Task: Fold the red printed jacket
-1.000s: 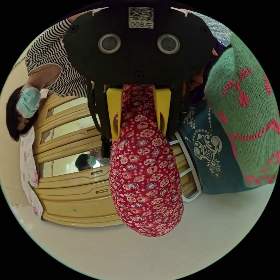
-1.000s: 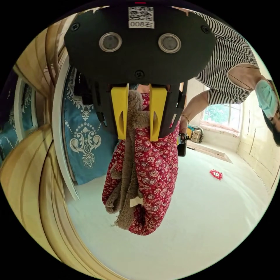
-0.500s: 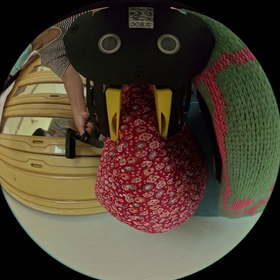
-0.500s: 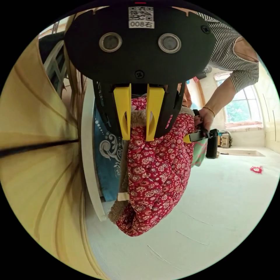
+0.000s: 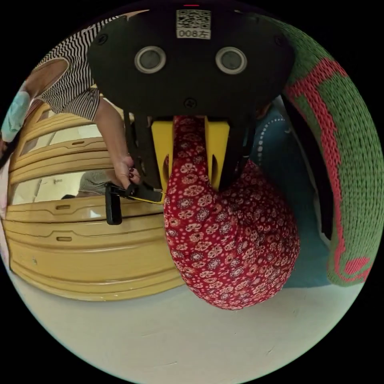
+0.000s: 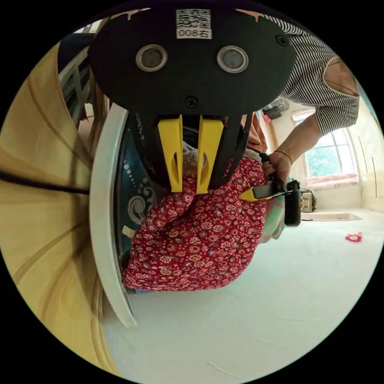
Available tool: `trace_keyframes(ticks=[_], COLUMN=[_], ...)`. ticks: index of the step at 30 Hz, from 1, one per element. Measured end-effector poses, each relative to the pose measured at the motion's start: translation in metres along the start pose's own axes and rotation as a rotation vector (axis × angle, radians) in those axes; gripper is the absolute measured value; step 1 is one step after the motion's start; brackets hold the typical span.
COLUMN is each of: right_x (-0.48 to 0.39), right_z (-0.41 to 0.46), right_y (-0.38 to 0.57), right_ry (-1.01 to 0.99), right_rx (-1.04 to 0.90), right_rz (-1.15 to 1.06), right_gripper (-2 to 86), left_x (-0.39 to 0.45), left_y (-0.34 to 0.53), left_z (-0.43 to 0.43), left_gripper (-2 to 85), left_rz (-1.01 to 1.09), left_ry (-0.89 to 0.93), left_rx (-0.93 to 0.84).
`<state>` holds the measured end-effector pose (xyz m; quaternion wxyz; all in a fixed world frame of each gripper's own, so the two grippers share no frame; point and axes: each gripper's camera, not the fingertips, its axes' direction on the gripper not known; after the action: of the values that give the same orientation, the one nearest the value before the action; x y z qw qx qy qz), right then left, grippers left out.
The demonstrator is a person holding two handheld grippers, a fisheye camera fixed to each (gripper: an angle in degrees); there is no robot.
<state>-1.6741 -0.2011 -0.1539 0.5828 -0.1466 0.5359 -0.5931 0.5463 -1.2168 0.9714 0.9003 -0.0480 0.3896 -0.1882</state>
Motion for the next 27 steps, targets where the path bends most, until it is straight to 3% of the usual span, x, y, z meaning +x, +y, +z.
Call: trace_keyframes(ticks=[2,4,8,11,16,18,21,27], right_x=[-0.016,-0.02,-0.008,-0.009,-0.036,-0.052,-0.074,-0.097], right_z=[-0.039,-0.062,-0.052,-0.022,-0.016,-0.005,0.042,0.14], right_y=[0.006,0.01,0.007,0.008,0.024,0.024,0.004,-0.037], right_ry=[0.034,0.055,0.078,0.13,0.29,0.234,0.142,0.168], right_rx=[0.075,0.116,0.075,0.004,0.081,0.079,-0.073,-0.27], right_rz=[-0.064,-0.083,-0.035,-0.028,-0.07,-0.139,-0.233,-0.227], right_gripper=[6.5,6.8,6.8,5.3,4.0,3.4,1.7,0.3], left_x=[0.003,-0.002,-0.008,-0.001,0.021,0.031,0.052,0.085], left_y=[0.001,0.001,0.005,0.017,0.042,0.054,0.084,0.169], left_z=[-0.008,-0.007,0.007,0.006,-0.023,-0.035,-0.061,-0.119], left_gripper=[14.3,15.6,17.4,17.5,16.8,16.1,13.5,9.7], left_rz=[0.0,-0.046,-0.154,-0.146,-0.068,-0.055,-0.022,0.08], left_ry=[0.118,0.1,-0.332,-0.493,-0.486,-0.503,-0.535,-0.338], left_rx=[0.055,0.059,-0.084,-0.142,-0.092,-0.07,-0.01,0.048])
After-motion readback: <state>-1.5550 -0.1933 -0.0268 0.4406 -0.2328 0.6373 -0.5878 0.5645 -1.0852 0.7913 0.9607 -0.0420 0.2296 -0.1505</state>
